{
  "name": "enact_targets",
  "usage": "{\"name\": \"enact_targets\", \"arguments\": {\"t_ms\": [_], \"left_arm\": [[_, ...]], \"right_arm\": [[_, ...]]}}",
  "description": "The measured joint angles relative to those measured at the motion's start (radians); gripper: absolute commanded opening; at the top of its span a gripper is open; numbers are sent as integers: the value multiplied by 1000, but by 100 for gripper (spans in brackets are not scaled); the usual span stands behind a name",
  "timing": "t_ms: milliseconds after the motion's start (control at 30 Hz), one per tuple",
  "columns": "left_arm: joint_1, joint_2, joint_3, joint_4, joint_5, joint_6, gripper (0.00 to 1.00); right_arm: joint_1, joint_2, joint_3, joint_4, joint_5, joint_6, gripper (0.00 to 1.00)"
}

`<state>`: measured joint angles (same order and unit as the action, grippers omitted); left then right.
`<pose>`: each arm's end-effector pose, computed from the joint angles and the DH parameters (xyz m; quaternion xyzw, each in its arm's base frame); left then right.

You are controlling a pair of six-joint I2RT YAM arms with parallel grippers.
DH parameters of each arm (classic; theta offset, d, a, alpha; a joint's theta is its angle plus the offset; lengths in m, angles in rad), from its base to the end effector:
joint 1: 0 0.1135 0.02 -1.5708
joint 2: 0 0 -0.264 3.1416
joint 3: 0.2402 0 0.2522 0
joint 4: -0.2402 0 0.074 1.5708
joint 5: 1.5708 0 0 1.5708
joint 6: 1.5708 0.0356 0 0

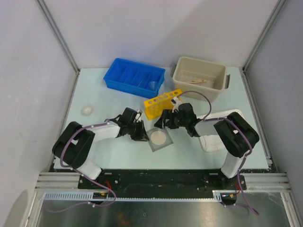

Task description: Organize the chemistry lab equipment

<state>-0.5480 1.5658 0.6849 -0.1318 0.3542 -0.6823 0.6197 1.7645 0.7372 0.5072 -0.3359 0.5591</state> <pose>0.2306 -0.1552 0.1356 -0.0151 0.9474 -0.2948 0.1237 0.2718 0.2083 0.1404 -0.1096 0.8500 0.3951 0.3306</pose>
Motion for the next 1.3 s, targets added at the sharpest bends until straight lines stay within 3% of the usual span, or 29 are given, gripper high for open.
{"name": "enact_targets", "arguments": {"t_ms": [333,567,967,1067,1300], "left_arm": [[2,1,0,-3,4,0,23],[4,1,0,-5,9,0,24],[4,3,0,-2,12,0,23],[4,3,0,0,14,0,23],[5,5,0,3,16,0,23]], "right_arm": [[-93,9,-6,21,-222,116,93],[-125,26,-42,214,-364,262,92],[-109,109,-87,245,-451,322,89],[-111,103,-88,222,-452,301,79],[-128,73,-88,87,-400,225,35]]}}
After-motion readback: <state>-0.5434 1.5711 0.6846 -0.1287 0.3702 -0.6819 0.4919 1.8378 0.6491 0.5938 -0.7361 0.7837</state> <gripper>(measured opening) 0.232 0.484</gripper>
